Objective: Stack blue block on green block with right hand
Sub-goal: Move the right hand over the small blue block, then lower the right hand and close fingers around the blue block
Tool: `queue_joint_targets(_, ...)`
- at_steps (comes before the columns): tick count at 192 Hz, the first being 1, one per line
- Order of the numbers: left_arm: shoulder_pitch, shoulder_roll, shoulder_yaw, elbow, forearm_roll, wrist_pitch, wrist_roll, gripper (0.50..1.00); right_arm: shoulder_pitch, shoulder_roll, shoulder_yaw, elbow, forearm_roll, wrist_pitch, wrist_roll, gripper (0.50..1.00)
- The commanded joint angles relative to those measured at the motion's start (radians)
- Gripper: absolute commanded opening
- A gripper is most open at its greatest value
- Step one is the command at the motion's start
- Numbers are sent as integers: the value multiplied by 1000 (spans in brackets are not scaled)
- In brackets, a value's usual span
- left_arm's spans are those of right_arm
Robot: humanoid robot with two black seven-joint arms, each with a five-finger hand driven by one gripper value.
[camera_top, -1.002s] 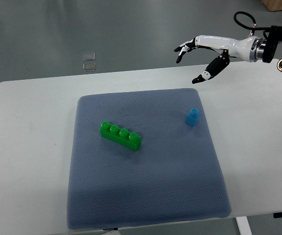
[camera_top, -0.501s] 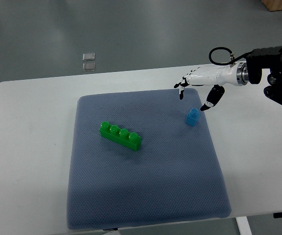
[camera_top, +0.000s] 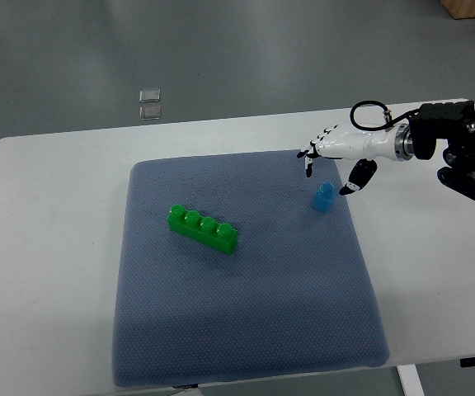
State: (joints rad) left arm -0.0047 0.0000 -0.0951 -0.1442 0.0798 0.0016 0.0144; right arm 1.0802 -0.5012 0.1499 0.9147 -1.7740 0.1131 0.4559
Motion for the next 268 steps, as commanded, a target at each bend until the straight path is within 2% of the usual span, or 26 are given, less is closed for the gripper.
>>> queue_joint_targets(1,0,0,0,0,0,0,1,1000,-8,3,-6,-2,-15,-10,0,913)
queue_joint_targets(163,0,0,0,0,0,0,-1,1000,-59,56,-10,-76,-62,-101,0,909)
queue_joint_targets(268,0,0,0,0,0,0,-1,1000,-68,56,-23,-80,-73,-112,0,893)
